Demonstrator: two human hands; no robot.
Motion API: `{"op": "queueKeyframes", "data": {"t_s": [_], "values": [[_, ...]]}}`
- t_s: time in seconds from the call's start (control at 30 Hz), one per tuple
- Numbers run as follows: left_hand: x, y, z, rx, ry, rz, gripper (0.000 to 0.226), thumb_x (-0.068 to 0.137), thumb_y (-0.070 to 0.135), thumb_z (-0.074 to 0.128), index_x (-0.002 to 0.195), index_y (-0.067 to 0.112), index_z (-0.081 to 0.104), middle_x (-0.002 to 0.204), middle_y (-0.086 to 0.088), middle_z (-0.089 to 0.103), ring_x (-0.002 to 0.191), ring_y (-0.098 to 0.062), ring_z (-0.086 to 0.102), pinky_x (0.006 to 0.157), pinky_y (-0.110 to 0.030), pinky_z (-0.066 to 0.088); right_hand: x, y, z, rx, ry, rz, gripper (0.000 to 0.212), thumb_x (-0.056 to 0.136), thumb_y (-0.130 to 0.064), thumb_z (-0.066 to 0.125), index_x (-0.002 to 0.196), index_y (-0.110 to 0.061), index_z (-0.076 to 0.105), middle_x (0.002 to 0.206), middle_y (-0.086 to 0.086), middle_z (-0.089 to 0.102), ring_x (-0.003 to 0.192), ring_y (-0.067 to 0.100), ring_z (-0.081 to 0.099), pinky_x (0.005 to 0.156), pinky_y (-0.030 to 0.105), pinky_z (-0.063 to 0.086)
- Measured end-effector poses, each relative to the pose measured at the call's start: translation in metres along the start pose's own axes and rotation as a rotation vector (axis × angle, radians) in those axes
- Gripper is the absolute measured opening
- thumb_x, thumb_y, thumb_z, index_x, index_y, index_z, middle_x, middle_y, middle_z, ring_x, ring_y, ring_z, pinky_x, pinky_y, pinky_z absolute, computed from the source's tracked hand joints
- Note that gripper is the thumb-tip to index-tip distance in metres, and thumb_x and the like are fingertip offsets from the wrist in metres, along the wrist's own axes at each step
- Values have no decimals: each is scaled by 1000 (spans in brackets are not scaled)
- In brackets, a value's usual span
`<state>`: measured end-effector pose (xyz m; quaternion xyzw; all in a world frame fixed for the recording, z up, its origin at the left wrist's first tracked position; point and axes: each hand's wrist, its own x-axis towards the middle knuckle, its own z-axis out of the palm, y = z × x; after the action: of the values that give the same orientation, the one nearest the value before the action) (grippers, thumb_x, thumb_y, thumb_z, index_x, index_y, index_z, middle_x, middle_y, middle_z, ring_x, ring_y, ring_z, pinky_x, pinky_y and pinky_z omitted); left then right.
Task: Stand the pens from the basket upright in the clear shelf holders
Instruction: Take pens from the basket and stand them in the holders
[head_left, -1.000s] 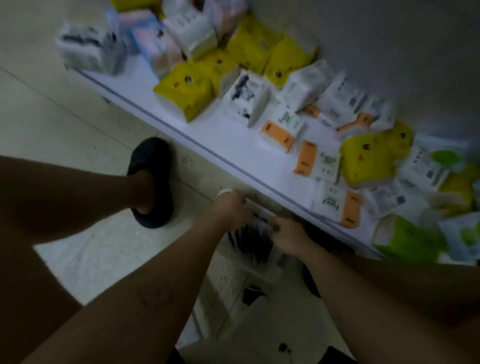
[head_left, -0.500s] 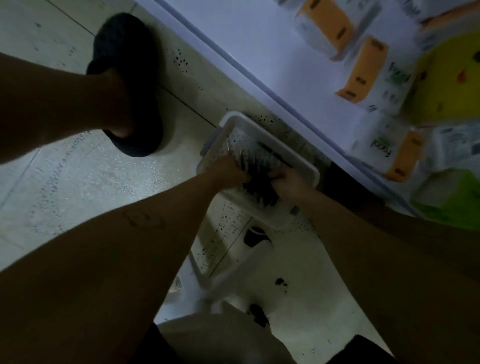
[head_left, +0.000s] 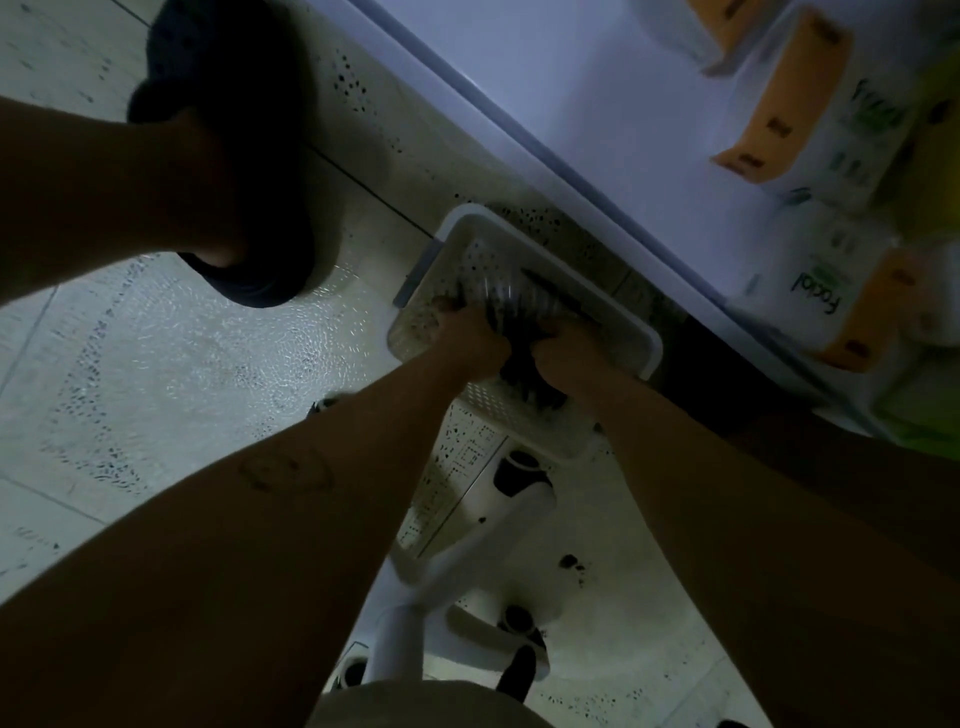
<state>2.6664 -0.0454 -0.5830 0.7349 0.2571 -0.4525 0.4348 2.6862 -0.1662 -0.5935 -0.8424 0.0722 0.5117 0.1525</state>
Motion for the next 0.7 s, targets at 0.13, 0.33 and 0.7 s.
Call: {"op": "queueKeyframes", "data": {"t_s": [0.13,0.33,0.7], "values": [[0,1,2,-45,73,36,23,93,2,47,109,-8,61,114,-24,61,108,-35,57,95,-40,48,-6,-8,2,-61,-82,26,37,102,-6,33,136,5,44,143,19,45,132,32,42,109,36,35],[6,0,-2,-210,69,16,22,87,-5,48,102,-11,62,107,-27,62,102,-38,60,88,-45,53,-7,-13,5,37,-117,-16,33,99,-5,39,127,5,53,132,22,54,98,23,55,77,17,43],[1,1,-9,-488,144,-74,28,88,16,66,113,4,65,107,-11,65,95,-23,61,81,-31,52,-3,-12,-4,117,-132,142,37,102,-7,33,136,4,46,140,19,48,130,32,44,88,15,41]]}}
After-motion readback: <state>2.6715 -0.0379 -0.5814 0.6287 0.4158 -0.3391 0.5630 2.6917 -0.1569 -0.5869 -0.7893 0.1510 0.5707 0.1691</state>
